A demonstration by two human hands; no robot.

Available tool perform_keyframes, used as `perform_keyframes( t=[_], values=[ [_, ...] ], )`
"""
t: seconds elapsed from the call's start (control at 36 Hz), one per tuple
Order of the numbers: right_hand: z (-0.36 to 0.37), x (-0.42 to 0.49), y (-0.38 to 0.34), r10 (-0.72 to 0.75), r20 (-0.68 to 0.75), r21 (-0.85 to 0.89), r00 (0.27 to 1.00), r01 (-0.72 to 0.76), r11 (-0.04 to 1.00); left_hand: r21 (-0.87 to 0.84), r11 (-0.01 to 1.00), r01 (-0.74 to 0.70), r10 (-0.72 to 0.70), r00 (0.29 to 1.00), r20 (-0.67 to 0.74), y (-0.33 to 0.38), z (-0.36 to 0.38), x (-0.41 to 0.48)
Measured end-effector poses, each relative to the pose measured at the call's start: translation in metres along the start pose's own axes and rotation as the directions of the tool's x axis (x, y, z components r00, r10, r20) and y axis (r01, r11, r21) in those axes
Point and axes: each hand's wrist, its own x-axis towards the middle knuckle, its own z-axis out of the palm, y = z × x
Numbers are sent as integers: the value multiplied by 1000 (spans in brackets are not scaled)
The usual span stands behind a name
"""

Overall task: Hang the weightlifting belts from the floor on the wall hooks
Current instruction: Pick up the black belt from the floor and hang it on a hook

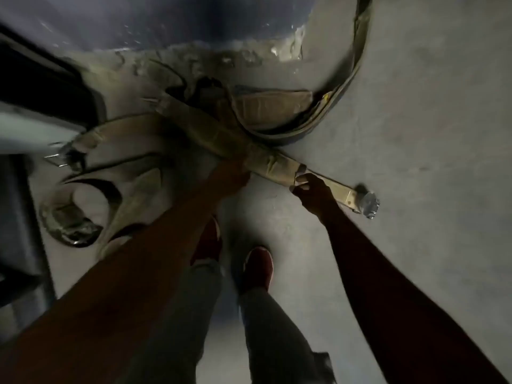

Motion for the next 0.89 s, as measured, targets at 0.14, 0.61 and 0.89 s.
perform_keyframes(
  t=[0.14, 0.61, 0.89],
  values=[
    [14, 55, 20, 83, -55, 147, 995, -74, 986, 287, 937, -200, 248, 958, -141, 21, 26, 104],
    [-14, 33, -49, 319, -103, 798, 942, -113, 591, -185, 917, -354, 305, 919, -248, 48, -32, 32],
    [-50, -47, -91, 181, 86, 918, 980, -148, 368, -730, 677, 89, 2, 993, 122, 47, -126, -72]
  ],
)
